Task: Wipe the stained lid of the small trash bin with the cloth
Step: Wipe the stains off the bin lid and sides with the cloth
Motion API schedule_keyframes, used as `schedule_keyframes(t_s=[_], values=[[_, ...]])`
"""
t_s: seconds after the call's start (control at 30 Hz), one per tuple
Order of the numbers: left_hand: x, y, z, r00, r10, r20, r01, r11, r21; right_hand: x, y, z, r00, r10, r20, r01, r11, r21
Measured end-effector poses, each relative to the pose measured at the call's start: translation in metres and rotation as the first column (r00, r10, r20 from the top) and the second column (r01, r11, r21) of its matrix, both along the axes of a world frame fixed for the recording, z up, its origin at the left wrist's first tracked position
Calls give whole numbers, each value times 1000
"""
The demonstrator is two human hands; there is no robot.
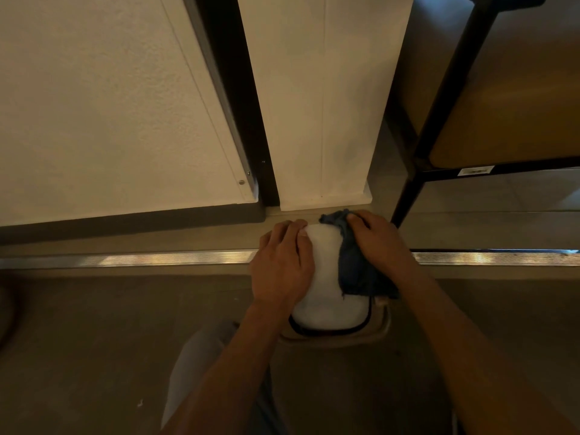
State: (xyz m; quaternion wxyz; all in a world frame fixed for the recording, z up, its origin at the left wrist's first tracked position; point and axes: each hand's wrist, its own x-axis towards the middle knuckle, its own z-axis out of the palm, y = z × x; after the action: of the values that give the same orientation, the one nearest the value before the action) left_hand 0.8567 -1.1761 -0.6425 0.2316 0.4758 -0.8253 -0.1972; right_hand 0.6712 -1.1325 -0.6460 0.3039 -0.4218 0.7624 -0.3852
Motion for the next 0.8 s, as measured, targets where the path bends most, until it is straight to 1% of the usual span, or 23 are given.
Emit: schedule_keyframes(t_s=[0.03, 0.07, 0.1, 0.13, 0.2, 0.27, 0.3, 0.33, 0.43, 0.5, 0.6, 0.63, 0.67, 0.7, 0.73, 0.8], values=[[0, -1, 0, 1000, 4, 0, -4, 1000, 1, -5, -8, 3, 999, 35, -14, -34, 996, 86], [0, -1, 0, 1000, 6, -2, -6, 1000, 3, -6, -13, 4, 997, 61, -46, -55, 989, 134], [-1, -1, -1, 1000, 9, -5, -9, 1000, 5, -4, -14, 5, 993, 73, -95, -60, 989, 138], [-2, -2, -1, 1000, 14, -7, -14, 1000, 6, 0, -13, 4, 987, 62, -149, -49, 995, 87], [-3, -1, 0, 1000, 27, -2, -27, 1000, 8, 11, 1, -1, 975, -8, -224, -22, 991, -130], [-3, 0, 1, 999, 32, 10, -32, 999, 15, 24, 18, -8, 962, -63, -267, -31, 942, -333], [-3, 0, 1, 999, 28, 16, -28, 999, 24, 28, 24, -12, 957, -82, -279, -31, 926, -376], [-2, -1, 0, 1000, 22, 17, -23, 999, 32, 31, 28, -15, 958, -96, -270, -15, 924, -381], [-1, -1, 1, 1000, 18, -11, -18, 999, 32, 32, 25, -13, 973, -146, -180, 86, 948, -307], [-1, 0, 1, 1000, 14, -8, -13, 1000, 22, 25, 12, -6, 979, -135, -151, 106, 977, -187], [-1, -1, 2, 1000, 14, 0, -14, 1000, 12, 14, -11, 5, 976, -46, -215, 69, 992, 102], [-1, -1, 3, 1000, 11, 1, -11, 1000, 15, 13, -16, 7, 967, -10, -253, 50, 987, 155], [-2, -1, 3, 1000, 7, 3, -7, 1000, 17, 13, -18, 8, 958, 22, -284, 28, 985, 173], [-2, -1, 3, 1000, 3, 5, -4, 1000, 18, 14, -18, 8, 953, 43, -301, 2, 989, 149], [-2, 0, 3, 1000, 4, 5, -4, 1000, 18, 15, -14, 6, 953, 50, -300, -27, 996, 80], [-2, 1, 3, 1000, 21, -3, -21, 999, 26, 17, 0, 2, 960, 39, -278, -82, 986, -143]])
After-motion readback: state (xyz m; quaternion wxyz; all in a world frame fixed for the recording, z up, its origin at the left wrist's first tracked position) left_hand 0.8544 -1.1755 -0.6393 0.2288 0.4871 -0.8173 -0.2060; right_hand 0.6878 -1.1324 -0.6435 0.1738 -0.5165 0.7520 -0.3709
